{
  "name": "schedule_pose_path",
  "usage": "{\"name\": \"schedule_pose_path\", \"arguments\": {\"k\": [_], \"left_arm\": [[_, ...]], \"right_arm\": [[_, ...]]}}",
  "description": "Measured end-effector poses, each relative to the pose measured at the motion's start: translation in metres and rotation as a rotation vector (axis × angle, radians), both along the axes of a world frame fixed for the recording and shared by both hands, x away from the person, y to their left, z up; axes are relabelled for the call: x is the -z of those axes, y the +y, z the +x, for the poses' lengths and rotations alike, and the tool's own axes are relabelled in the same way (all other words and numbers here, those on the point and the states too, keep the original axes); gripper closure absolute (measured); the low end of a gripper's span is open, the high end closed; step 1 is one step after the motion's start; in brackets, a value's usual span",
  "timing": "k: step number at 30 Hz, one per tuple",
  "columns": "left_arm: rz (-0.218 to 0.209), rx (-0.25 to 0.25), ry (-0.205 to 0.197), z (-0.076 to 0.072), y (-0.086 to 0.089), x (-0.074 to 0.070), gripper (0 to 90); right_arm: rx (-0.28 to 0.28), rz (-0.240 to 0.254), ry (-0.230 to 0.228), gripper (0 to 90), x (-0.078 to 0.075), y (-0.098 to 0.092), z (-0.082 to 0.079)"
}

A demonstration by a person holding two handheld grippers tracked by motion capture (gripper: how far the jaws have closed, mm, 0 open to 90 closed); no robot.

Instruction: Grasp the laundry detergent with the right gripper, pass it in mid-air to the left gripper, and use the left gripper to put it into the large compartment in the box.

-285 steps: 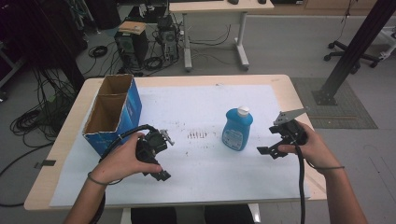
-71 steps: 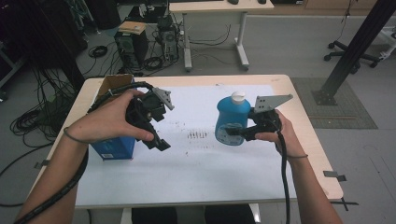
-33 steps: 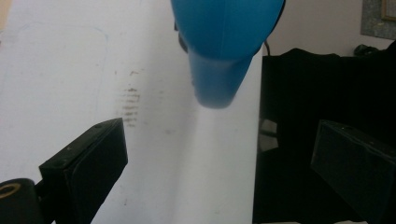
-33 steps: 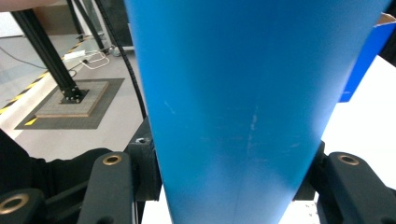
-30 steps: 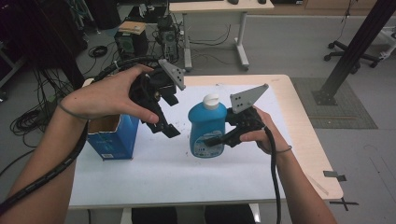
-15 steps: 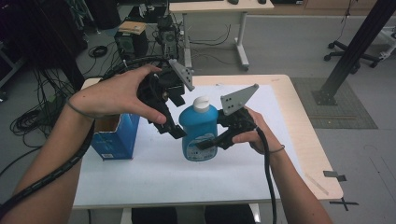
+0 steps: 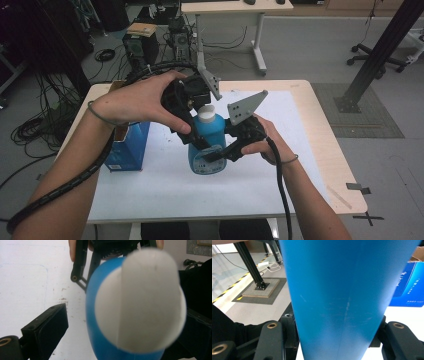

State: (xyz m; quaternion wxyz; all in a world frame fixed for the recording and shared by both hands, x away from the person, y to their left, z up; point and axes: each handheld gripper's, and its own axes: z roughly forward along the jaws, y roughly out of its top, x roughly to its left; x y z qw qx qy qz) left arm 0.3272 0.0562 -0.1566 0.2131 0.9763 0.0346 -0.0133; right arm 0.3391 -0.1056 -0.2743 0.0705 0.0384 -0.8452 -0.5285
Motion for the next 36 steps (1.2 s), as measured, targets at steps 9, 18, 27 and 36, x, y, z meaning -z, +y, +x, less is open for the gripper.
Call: {"name": "schedule_pose_path", "arguments": {"k": [9, 18, 27, 36], "left_arm": [[0.006, 0.001, -0.002, 0.0, -0.005, 0.001, 4.0], [0.015, 0.007, -0.003, 0.0, -0.01, 0.002, 4.2], [0.041, 0.017, -0.008, -0.002, -0.013, 0.003, 4.5], [0.034, 0.004, -0.01, -0.001, -0.012, 0.001, 7.9]], "right_arm": [[0.001, -0.003, 0.006, 43.4, 0.002, 0.0, 0.0], [-0.001, -0.005, -0.002, 43.4, 0.003, 0.001, 0.001], [-0.001, -0.008, 0.0, 43.4, 0.005, 0.001, 0.001], [-0.001, -0.011, -0.001, 43.4, 0.005, 0.001, 0.001]]}}
